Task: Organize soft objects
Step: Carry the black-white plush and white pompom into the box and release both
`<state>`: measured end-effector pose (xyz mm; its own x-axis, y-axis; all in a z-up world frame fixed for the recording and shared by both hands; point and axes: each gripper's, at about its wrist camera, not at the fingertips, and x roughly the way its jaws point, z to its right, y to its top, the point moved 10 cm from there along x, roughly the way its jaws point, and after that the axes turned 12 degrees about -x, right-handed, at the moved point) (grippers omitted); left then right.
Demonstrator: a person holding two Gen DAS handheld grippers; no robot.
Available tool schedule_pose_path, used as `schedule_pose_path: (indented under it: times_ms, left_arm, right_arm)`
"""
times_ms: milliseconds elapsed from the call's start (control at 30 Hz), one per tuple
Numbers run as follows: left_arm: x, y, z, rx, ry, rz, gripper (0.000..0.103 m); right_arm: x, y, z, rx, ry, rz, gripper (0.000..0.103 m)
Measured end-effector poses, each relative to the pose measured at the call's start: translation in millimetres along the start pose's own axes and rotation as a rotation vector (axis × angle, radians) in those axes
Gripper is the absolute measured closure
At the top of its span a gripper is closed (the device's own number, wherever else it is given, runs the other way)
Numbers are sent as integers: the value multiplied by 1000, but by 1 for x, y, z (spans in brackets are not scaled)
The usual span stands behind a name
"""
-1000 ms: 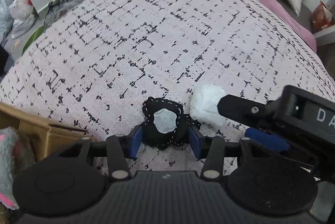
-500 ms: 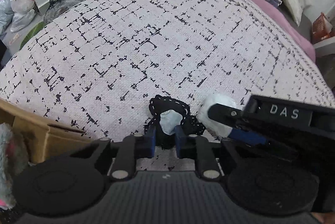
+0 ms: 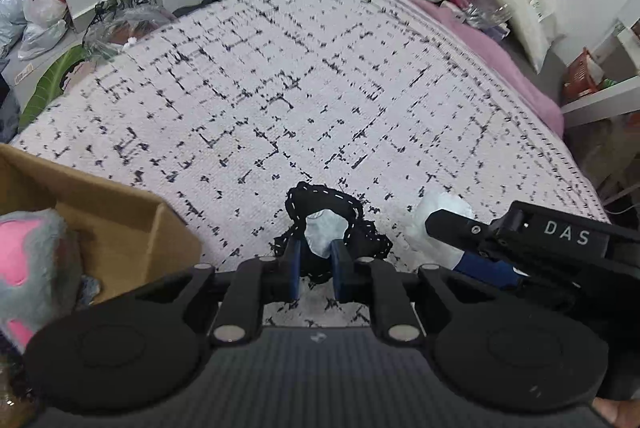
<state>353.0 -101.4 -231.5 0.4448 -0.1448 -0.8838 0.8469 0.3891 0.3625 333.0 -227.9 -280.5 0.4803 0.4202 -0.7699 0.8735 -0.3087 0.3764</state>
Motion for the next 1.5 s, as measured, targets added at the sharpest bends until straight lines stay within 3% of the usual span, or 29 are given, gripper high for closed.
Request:
schedule_pose_path:
  times_ms: [400, 733, 1167, 1500]
  left_arm:
    - [-72, 2, -19, -25, -62, 86, 89]
    - [-117, 6, -62, -89, -80, 142, 89]
    - [-144, 6, -110, -155, -111, 165, 89]
    - [-141, 9, -133, -192, -124, 138, 85]
  right_arm:
    - [-44, -12, -60, -102, 22, 62, 67]
    - [-65, -39, -105, -156, 41, 83, 67]
    - [-70, -63, -158, -220, 51, 88, 67]
    - [-59, -75, -182, -253, 35, 70, 67]
